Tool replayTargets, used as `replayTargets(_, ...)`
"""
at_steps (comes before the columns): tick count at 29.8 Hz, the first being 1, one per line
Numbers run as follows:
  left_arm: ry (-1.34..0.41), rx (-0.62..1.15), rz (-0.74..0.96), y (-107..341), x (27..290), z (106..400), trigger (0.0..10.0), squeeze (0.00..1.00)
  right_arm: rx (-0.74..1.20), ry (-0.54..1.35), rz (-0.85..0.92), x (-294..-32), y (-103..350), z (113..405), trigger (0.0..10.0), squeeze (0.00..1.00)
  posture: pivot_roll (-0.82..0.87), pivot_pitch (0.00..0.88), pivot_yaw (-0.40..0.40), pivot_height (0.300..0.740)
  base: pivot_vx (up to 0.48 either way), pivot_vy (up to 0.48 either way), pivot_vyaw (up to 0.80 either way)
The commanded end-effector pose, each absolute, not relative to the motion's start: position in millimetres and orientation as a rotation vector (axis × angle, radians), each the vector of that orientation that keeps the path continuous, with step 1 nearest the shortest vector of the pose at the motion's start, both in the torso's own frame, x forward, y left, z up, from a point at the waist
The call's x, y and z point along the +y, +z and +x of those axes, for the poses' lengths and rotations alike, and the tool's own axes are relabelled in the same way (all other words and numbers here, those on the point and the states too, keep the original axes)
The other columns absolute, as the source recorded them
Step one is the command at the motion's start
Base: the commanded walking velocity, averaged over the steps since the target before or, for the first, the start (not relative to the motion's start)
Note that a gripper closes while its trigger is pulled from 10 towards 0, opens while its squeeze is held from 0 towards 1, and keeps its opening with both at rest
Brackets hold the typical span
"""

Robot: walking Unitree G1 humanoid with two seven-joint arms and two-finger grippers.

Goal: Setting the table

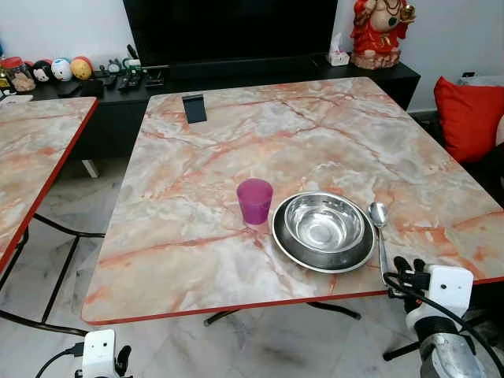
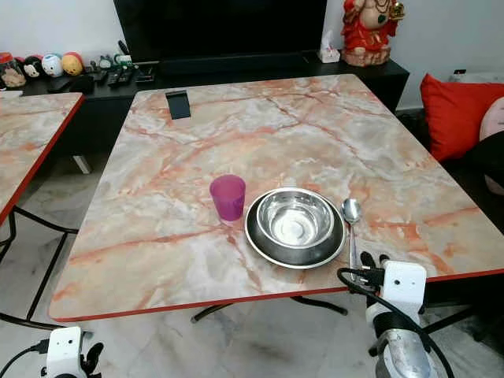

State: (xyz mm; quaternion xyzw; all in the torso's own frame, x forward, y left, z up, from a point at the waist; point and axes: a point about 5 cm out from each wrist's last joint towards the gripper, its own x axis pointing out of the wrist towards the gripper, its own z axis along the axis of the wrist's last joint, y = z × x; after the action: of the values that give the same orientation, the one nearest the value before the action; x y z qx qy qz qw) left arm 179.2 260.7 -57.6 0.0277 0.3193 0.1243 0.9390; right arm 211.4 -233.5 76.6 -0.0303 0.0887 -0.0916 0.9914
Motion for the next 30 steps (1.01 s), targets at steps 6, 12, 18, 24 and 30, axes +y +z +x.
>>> replayTargets(6,0.251,0.672,0.066,-60,262,175,10.0,0.0,0.208,-0.183,-0.035,-234,70,208,10.0,1.0,-0.13,0.0,0.047,0.724,0.0,0.0,0.0)
replayTargets(12,0.249,0.677,0.066,-60,262,175,10.0,0.0,0.26,-0.202,-0.042,-236,62,206,10.0,1.0,-0.13,0.0,0.048,0.724,0.0,0.0,0.0)
replayTargets(18,0.247,0.677,0.068,-60,263,175,10.0,0.0,0.265,-0.2,-0.034,-235,60,205,10.0,1.0,-0.13,0.0,0.05,0.724,0.0,0.0,0.0)
replayTargets(24,0.248,0.675,0.069,-59,263,176,10.0,0.0,0.242,-0.199,-0.023,-236,64,208,10.0,1.0,-0.13,0.0,0.049,0.724,0.0,0.0,0.0)
replayTargets(30,0.246,0.674,0.07,-59,262,176,10.0,0.0,0.257,-0.192,-0.043,-235,62,210,10.0,0.0,-0.13,0.0,0.048,0.724,0.0,0.0,0.0)
